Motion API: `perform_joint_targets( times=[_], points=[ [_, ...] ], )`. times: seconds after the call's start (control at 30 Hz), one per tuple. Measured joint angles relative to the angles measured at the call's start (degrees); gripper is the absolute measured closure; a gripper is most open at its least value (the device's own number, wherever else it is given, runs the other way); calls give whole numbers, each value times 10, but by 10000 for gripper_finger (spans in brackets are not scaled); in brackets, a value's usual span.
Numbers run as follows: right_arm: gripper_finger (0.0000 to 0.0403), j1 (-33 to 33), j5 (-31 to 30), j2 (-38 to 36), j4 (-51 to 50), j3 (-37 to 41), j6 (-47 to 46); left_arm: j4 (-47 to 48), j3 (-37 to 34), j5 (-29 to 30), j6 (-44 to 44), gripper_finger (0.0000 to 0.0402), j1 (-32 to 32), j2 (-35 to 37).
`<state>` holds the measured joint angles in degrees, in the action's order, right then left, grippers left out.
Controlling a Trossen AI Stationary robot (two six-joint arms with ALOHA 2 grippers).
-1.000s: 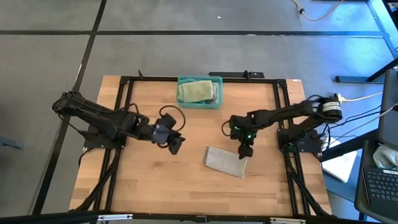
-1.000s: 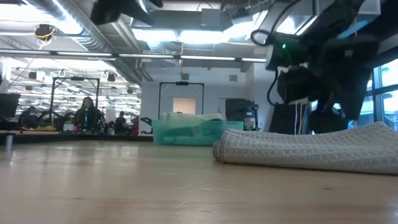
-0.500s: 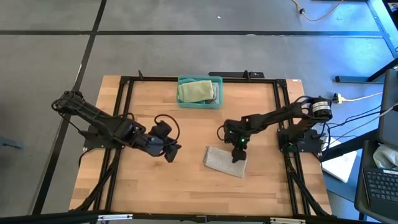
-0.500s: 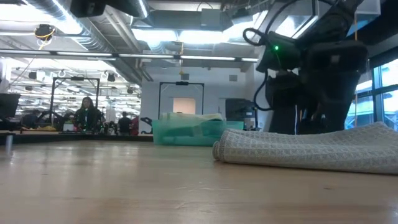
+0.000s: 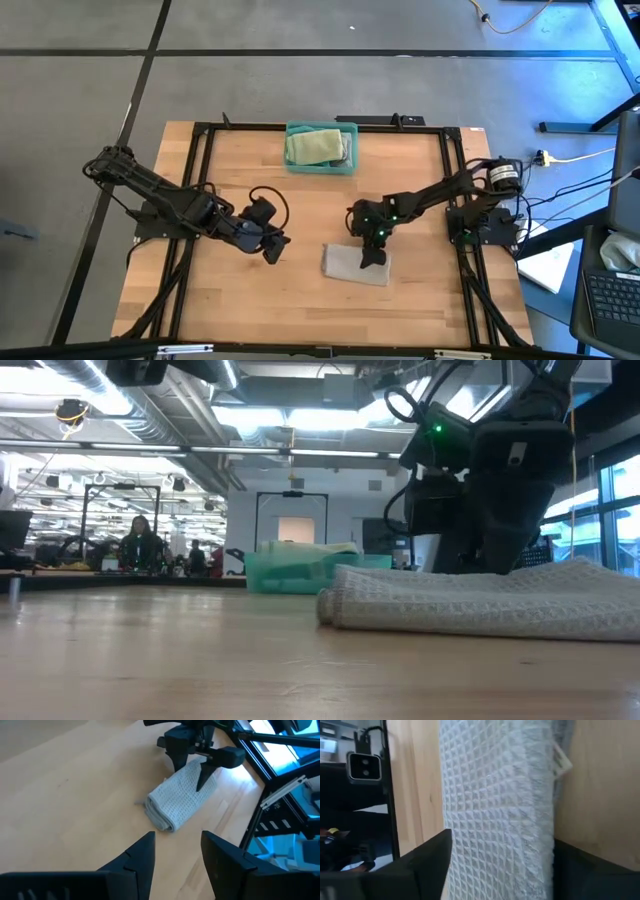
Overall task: Fold microfiber towels
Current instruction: Put the folded gray towel into the bin
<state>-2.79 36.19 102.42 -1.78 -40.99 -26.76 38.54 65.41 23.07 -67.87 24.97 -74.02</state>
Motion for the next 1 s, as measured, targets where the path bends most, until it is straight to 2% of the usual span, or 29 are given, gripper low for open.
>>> perform_joint_targets(
  times=[0.17,0.27,0.5,0.73,0.87,1.0],
  points=[
    [174,-1,6,23,45,0,1,-3,0,-11,-11,251,5,0],
    [201,-7,-11,27,58,0,3,-6,0,-13,-23,251,14,0],
    [259,-45,-64,38,89,-1,74,-5,0,-13,-51,251,36,0],
    [382,-55,-94,46,111,-2,77,-4,0,-13,-55,251,45,0],
    [385,-43,-91,48,101,-15,55,-1,0,-13,-53,251,45,0],
    [385,-25,-100,17,52,-45,46,0,0,-11,-51,251,45,0]
  ],
)
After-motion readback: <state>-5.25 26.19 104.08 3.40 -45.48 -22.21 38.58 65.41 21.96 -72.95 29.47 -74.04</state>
